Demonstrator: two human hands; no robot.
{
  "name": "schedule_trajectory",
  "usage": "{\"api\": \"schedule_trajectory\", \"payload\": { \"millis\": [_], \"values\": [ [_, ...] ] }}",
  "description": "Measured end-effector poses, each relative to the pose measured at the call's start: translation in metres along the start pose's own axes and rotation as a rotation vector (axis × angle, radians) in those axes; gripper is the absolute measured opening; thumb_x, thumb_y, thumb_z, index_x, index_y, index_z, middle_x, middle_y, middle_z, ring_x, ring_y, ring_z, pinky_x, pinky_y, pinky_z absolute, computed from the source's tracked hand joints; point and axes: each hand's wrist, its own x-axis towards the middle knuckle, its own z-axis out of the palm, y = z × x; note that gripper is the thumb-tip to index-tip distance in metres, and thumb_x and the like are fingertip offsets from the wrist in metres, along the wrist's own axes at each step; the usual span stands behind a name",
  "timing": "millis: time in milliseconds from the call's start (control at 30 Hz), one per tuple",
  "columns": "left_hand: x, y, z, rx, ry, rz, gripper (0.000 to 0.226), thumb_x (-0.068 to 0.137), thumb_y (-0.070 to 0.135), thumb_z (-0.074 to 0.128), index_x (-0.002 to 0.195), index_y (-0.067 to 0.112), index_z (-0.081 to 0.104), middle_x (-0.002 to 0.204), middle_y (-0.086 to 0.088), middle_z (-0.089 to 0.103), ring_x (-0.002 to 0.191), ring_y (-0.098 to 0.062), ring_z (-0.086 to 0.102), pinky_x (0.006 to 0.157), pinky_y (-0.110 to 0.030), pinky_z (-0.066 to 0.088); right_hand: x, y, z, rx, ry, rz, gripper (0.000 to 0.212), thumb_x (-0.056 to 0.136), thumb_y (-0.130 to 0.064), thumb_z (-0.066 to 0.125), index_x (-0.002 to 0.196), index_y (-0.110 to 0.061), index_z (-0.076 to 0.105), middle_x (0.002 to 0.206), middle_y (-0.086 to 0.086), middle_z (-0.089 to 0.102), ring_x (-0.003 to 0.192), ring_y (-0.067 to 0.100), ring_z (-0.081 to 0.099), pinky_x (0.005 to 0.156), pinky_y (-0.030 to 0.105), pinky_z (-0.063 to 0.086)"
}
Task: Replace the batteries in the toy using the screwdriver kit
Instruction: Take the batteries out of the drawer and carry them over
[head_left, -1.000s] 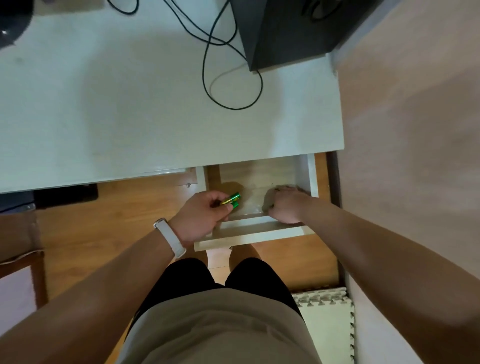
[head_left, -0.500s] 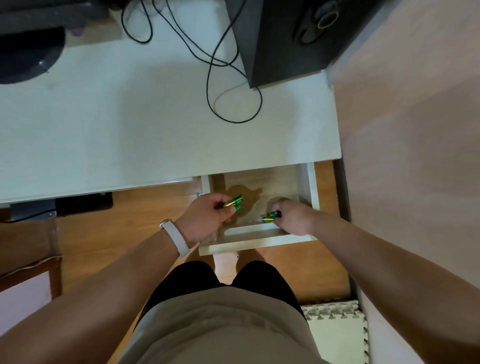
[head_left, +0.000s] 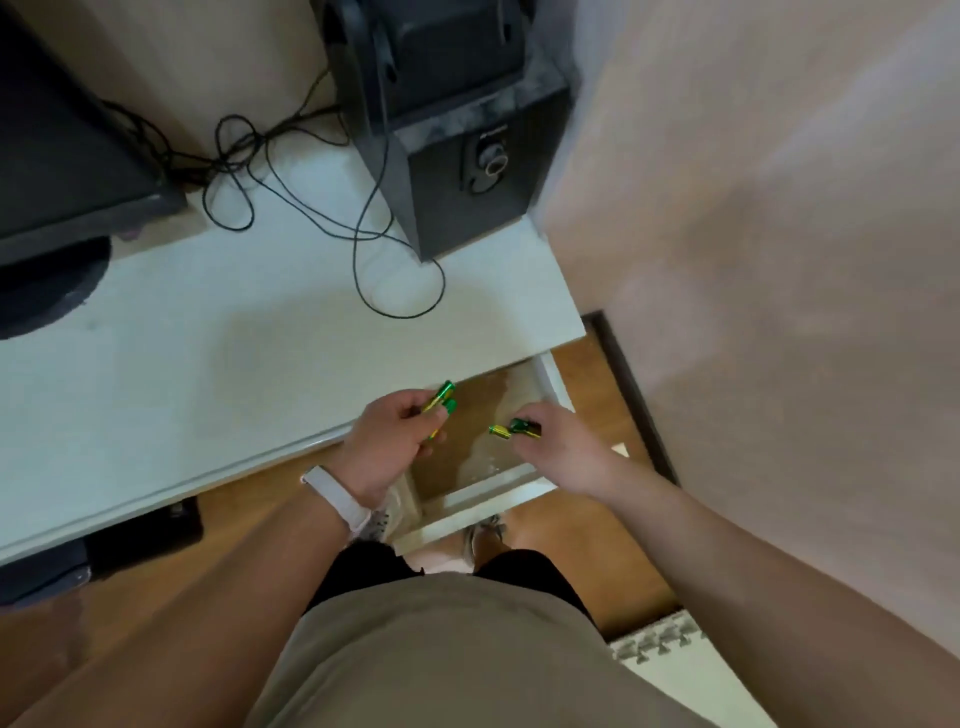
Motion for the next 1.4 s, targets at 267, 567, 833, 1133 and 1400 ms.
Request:
{"api": "schedule_trajectory", "payload": {
  "millis": [267, 567, 833, 1133, 1400],
  "values": [
    [-0.011, 0.028, -0.031, 0.098, -0.225, 0.141, 0.013, 0.096, 0.014, 0.059, 0.091, 0.020, 0.070, 0.082, -0.004, 0.066, 0.073, -0.017, 0.066, 0.066, -0.030, 0.052, -0.059, -0.032, 0.026, 0.397, 0.310, 0.113, 0.014, 0.083, -0.025, 0.058, 0.091, -0.018, 0.068, 0.078, 0.004, 0.057, 0.070, 0.018, 0.050, 0.067, 0.036, 0.041],
    [-0.033, 0.023, -0.069, 0.173, -0.417, 0.177, 0.012, 0.096, 0.016, 0.061, 0.105, 0.018, 0.069, 0.091, -0.002, 0.067, 0.074, -0.013, 0.066, 0.067, -0.025, 0.049, -0.120, -0.055, 0.092, 0.803, 0.644, 0.087, 0.013, 0.080, -0.017, 0.063, 0.069, -0.022, 0.069, 0.071, 0.002, 0.060, 0.072, 0.019, 0.057, 0.077, 0.039, 0.052],
    [-0.102, 0.030, -0.022, 0.353, -0.664, 0.278, 0.013, 0.098, 0.016, 0.057, 0.107, 0.018, 0.066, 0.104, -0.005, 0.068, 0.076, -0.013, 0.070, 0.071, -0.028, 0.053, -0.218, -0.028, 0.125, 1.025, 0.952, 0.116, 0.019, 0.086, -0.010, 0.059, 0.073, -0.018, 0.071, 0.073, 0.002, 0.061, 0.072, 0.018, 0.055, 0.076, 0.034, 0.052],
    [-0.228, -0.002, 0.077, 0.476, -0.847, 0.430, 0.012, 0.098, 0.014, 0.057, 0.104, 0.020, 0.065, 0.101, -0.003, 0.066, 0.060, -0.009, 0.065, 0.056, -0.020, 0.047, -0.348, 0.037, 0.166, 1.289, 1.162, 0.007, 0.017, 0.091, 0.001, 0.052, 0.079, -0.010, 0.057, 0.069, 0.004, 0.052, 0.059, 0.013, 0.048, 0.062, 0.023, 0.045],
    [-0.363, -0.095, 0.179, 0.623, -1.099, 0.463, 0.017, 0.098, 0.013, 0.057, 0.112, 0.013, 0.066, 0.098, -0.003, 0.068, 0.063, -0.008, 0.066, 0.054, -0.018, 0.047, -0.497, 0.125, 0.251, 1.419, 1.395, 0.028, 0.016, 0.092, -0.001, 0.049, 0.086, -0.009, 0.061, 0.081, 0.007, 0.059, 0.068, 0.012, 0.051, 0.068, 0.026, 0.044]
  ]
}}
